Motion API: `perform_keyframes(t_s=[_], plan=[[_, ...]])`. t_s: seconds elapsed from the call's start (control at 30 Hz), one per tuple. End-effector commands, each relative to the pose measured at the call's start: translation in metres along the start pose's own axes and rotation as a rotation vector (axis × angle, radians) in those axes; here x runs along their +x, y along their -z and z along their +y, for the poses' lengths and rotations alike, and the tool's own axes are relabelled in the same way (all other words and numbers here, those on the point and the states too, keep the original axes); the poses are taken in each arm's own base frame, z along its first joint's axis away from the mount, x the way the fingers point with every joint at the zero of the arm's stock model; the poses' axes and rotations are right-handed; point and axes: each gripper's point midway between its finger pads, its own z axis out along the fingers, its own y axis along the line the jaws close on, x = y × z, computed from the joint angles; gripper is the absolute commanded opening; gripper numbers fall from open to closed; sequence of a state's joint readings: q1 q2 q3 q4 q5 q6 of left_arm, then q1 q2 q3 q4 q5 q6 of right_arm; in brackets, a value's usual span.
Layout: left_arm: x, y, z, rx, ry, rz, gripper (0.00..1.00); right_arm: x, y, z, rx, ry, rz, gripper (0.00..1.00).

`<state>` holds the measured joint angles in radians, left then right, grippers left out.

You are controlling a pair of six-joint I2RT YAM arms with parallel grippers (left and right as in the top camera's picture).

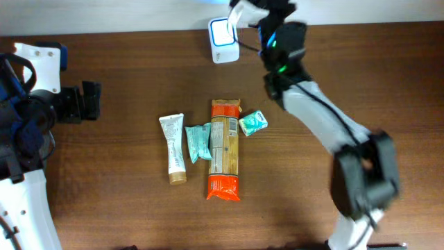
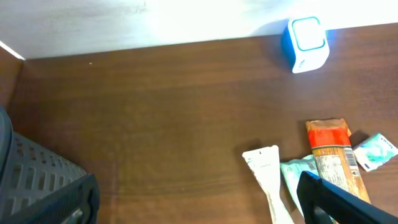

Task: Scan the item barcode
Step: 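Carry the snack bag to the white scanner, barcode toward its window, then drop the snack bag at the right side of the table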

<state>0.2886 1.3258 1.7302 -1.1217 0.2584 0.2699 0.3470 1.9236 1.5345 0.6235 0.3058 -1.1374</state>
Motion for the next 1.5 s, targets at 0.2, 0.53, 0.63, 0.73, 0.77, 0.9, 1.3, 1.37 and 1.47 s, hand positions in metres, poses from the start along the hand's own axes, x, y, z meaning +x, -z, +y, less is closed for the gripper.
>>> perform_keyframes(t_s=[0.2, 0.53, 0.63, 0.73, 0.77, 0.9, 1.3, 1.37, 1.47], plan=[[-0.004, 0.005, -0.001, 0.004, -0.019, -0.018, 0.99, 0.047, 0.164, -0.007, -0.755, -1.210, 0.570, 0.04], [-0.004, 0.005, -0.001, 0.004, -0.019, -0.018, 0.99, 0.359, 0.264, 0.021, -0.299, -1.575, 1.597, 0.04], [-0.004, 0.005, -0.001, 0.004, -0.019, -0.018, 0.99, 0.391, 0.297, 0.028, -0.265, -1.620, 1.737, 0.04], [-0.004, 0.004, -0.001, 0.005, -0.018, -0.017, 0.99, 0.396, 0.313, 0.029, -0.253, -1.551, 1.814, 0.42], [-0.004, 0.005, -0.001, 0.004, -0.019, -0.018, 0.99, 0.392, 0.312, 0.028, -0.270, -1.564, 1.812, 0.48], [-0.004, 0.005, -0.001, 0.004, -0.019, -0.018, 0.99, 0.347, 0.286, -0.008, -0.458, -1.534, 1.701, 0.57], [-0.004, 0.005, -0.001, 0.004, -0.019, -0.018, 0.99, 0.084, 0.178, 0.237, -1.229, -0.788, 1.006, 0.52], [-0.004, 0.005, -0.001, 0.004, -0.019, -0.018, 0.99, 0.096, 0.177, 0.270, -1.219, -0.789, 1.052, 0.36], [-0.004, 0.004, -0.001, 0.004, -0.018, -0.017, 0.99, 0.120, 0.189, 0.298, -1.219, -0.763, 1.152, 0.27]])
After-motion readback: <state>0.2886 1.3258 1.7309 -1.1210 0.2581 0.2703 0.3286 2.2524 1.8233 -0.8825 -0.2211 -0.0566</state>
